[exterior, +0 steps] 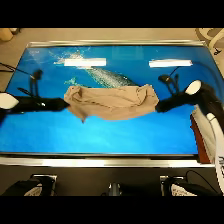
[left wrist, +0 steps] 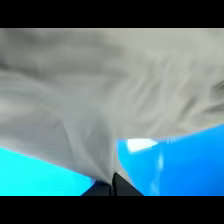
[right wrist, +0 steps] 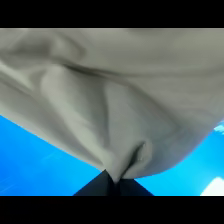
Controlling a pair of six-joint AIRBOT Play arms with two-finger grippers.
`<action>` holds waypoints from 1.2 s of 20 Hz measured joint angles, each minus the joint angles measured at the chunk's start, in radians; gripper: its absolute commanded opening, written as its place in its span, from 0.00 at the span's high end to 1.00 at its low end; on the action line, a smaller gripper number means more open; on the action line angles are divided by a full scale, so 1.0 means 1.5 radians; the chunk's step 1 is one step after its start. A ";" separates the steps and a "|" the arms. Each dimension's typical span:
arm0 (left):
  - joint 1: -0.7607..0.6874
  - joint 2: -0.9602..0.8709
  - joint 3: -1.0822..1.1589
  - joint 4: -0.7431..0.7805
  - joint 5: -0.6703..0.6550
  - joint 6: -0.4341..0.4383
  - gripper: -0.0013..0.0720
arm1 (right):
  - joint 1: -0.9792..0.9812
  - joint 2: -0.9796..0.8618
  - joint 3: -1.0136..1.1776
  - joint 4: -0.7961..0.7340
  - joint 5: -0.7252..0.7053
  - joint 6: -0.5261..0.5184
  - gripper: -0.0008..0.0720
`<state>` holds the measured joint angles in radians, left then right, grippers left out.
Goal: Fold the shirts.
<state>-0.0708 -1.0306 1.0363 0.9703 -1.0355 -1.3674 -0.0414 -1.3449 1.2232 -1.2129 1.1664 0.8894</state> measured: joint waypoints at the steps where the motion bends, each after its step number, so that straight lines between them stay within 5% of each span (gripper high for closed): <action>1: 0.000 0.026 0.061 0.025 0.001 -0.012 0.95 | 0.000 0.031 0.048 -0.020 -0.009 -0.008 0.97; 10: 0.000 0.129 0.633 0.154 0.170 -0.105 0.95 | 0.000 0.323 0.363 -0.087 -0.169 -0.023 0.97; 19: 0.000 0.126 0.648 0.233 0.186 -0.129 0.95 | 0.000 0.359 0.389 -0.104 -0.089 0.000 0.97; 24: 0.000 0.039 0.608 0.310 0.078 -0.130 0.94 | 0.000 0.243 0.389 -0.110 0.020 0.005 0.97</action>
<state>-0.0711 -0.9718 1.9476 1.4357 -0.9184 -1.5631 -0.0410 -0.9806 1.8072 -1.3773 1.1969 0.8974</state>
